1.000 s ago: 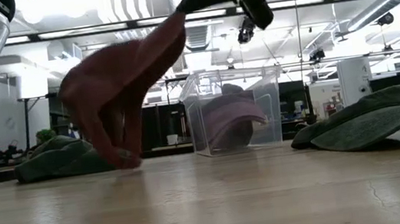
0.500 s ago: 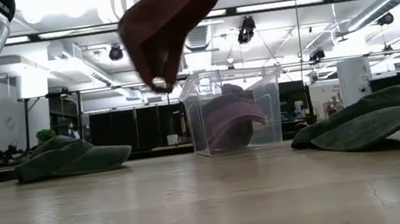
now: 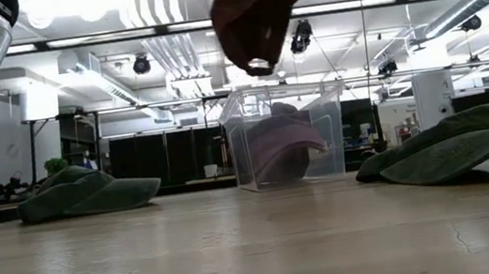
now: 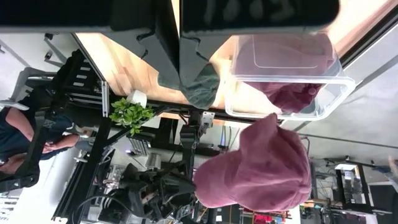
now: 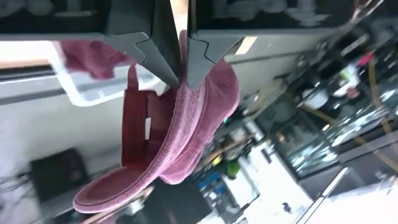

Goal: Pick & Place hat
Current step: Put the dark red cap into the top transparent bin

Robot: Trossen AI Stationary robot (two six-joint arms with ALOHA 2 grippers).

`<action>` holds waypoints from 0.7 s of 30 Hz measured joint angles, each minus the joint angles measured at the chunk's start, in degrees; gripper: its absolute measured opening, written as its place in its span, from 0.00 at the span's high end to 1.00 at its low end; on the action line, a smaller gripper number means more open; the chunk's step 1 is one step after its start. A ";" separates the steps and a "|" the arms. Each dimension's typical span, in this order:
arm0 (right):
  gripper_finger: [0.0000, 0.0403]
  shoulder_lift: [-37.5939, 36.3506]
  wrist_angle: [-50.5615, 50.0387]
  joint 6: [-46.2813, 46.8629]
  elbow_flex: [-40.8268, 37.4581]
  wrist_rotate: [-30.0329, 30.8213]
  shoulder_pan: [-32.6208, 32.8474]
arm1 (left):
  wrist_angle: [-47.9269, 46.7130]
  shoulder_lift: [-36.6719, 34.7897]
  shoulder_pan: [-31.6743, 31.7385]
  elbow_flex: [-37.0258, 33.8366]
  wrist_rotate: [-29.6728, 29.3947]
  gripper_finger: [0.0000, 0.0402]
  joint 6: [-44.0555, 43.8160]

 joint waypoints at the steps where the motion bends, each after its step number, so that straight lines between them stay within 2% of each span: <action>1: 0.97 0.00 0.00 0.00 0.00 1.12 -0.02 | 0.00 0.00 0.00 0.00 0.00 1.00 0.00; 4: 0.97 0.00 0.00 -0.02 0.00 3.44 -0.09 | 0.00 0.00 0.02 0.00 0.00 1.00 -0.08; 14: 0.97 0.04 0.62 1.27 -0.07 3.52 1.22 | 0.00 -0.02 0.02 0.00 0.00 1.00 -0.11; 21: 0.97 3.10 6.01 1.20 -0.07 3.56 0.92 | 0.00 -0.02 0.00 0.00 0.00 1.00 1.49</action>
